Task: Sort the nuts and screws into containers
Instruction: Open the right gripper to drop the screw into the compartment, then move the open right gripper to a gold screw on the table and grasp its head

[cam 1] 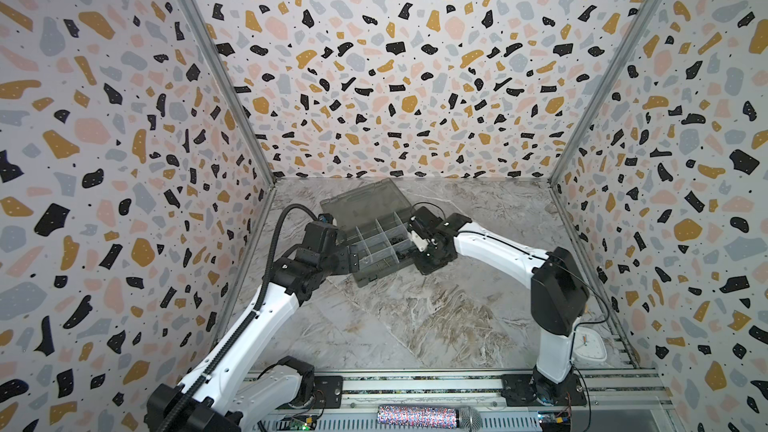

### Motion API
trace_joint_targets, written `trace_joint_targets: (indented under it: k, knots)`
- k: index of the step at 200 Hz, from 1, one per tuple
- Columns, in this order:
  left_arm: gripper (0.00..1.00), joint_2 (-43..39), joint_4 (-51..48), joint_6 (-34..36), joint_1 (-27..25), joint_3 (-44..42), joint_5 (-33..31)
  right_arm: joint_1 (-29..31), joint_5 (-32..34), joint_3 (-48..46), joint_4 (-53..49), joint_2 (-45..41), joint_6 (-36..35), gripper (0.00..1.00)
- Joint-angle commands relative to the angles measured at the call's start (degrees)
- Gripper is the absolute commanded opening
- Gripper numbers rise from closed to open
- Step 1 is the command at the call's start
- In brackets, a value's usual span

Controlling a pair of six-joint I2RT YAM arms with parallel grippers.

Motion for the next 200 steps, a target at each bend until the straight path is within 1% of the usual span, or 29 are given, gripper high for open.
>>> trace_joint_targets:
  k: [1, 34, 57, 73, 118, 200]
  knots:
    - [0.99, 2.3, 5.3, -1.1, -0.7, 2.5, 3.8, -2.2, 0.3, -8.9, 2.5, -5.8, 5.1, 0.32]
    - [1.0, 6.6, 6.6, -0.9, -7.3, 5.1, 0.4, -4.4, -0.7, -18.4, 6.1, -10.0, 7.8, 0.33]
    - [1.0, 9.4, 7.1, -0.8, -11.0, 6.9, -0.3, -5.5, -1.7, -22.1, 8.4, -11.1, 9.1, 0.34]
    - [1.0, 10.7, 7.1, -0.6, -12.5, 8.0, -0.4, -6.0, -2.3, -23.6, 9.7, -11.2, 9.7, 0.34]
    - [1.0, 10.3, 6.0, 0.9, -13.0, 8.2, -1.6, -6.9, -3.1, -23.3, 12.1, -8.6, 10.1, 0.35]
    - [1.0, 7.4, 3.2, 3.6, -12.9, 6.8, -4.5, -6.7, -2.6, -16.4, 11.5, 0.0, 10.3, 0.33]
